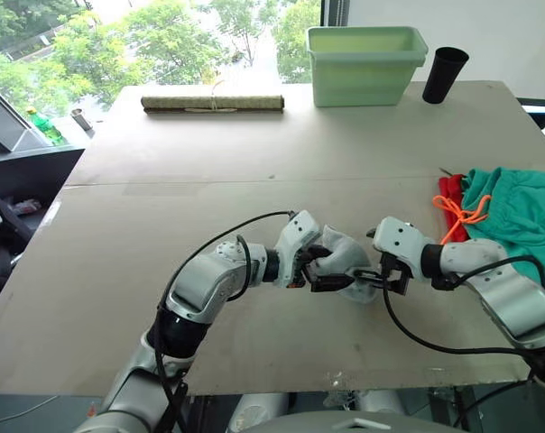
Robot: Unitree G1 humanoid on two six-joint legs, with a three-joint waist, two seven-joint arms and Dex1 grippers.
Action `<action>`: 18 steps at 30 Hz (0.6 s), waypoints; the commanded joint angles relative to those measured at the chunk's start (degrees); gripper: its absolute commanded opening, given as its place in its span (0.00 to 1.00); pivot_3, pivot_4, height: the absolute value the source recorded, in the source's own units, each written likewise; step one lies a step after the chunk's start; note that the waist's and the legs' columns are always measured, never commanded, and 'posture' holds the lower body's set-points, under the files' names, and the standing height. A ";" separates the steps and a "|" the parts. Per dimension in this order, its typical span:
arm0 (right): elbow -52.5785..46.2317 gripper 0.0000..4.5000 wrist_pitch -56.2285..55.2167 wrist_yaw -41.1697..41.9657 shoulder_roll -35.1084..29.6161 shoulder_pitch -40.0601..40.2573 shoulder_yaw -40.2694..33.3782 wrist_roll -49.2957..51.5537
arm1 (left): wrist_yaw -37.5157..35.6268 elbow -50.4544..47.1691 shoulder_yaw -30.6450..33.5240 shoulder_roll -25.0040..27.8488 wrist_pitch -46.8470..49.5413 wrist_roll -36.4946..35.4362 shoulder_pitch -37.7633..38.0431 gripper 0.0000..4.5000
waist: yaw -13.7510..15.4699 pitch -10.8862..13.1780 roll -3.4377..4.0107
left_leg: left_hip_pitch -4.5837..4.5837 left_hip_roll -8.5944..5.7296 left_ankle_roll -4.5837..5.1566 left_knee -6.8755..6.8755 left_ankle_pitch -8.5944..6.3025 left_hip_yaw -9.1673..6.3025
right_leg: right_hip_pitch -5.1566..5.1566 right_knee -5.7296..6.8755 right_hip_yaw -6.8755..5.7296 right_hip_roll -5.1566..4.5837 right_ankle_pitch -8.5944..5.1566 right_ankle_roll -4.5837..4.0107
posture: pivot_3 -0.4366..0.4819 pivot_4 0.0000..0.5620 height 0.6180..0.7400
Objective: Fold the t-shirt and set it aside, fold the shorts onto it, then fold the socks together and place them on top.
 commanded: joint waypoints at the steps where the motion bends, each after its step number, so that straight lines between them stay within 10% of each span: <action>1: -2.96 0.99 0.47 -0.63 -0.51 1.31 -1.45 0.05 | 0.44 1.01 1.31 0.16 3.89 -1.89 -0.31 1.00 | -0.11 0.00 0.00 | 0.00 0.00 0.00 0.00 0.00 0.00 | 0.00 0.00 0.01 0.00 0.00 0.00 | 0.48 0.27 1.00; 3: -3.34 0.99 0.63 -1.01 -0.38 1.80 -1.50 -0.05 | -0.07 0.97 -0.95 1.55 2.26 0.03 0.20 1.00 | -0.15 -0.02 0.01 | 0.00 0.00 0.00 0.00 0.00 0.01 | 0.00 0.00 0.02 0.01 0.00 0.00 | 0.48 0.27 1.00; 13: -7.13 1.00 3.38 0.20 -0.90 2.80 -7.51 5.67 | -1.58 1.83 -7.45 2.28 -4.26 4.68 1.17 0.00 | 0.05 -0.05 0.00 | 0.01 0.00 0.00 -0.01 0.00 0.01 | 0.02 -0.01 0.02 -0.02 0.00 0.00 | 0.48 0.27 1.00; 18: -9.08 1.00 0.63 4.19 -4.34 -0.91 -10.30 8.17 | -7.55 0.43 -6.47 4.41 -16.50 6.64 1.04 0.00 | -0.06 -0.04 0.01 | 0.01 -0.01 0.00 -0.02 0.00 0.01 | 0.04 -0.03 0.01 -0.02 0.00 0.00 | 0.48 0.27 1.00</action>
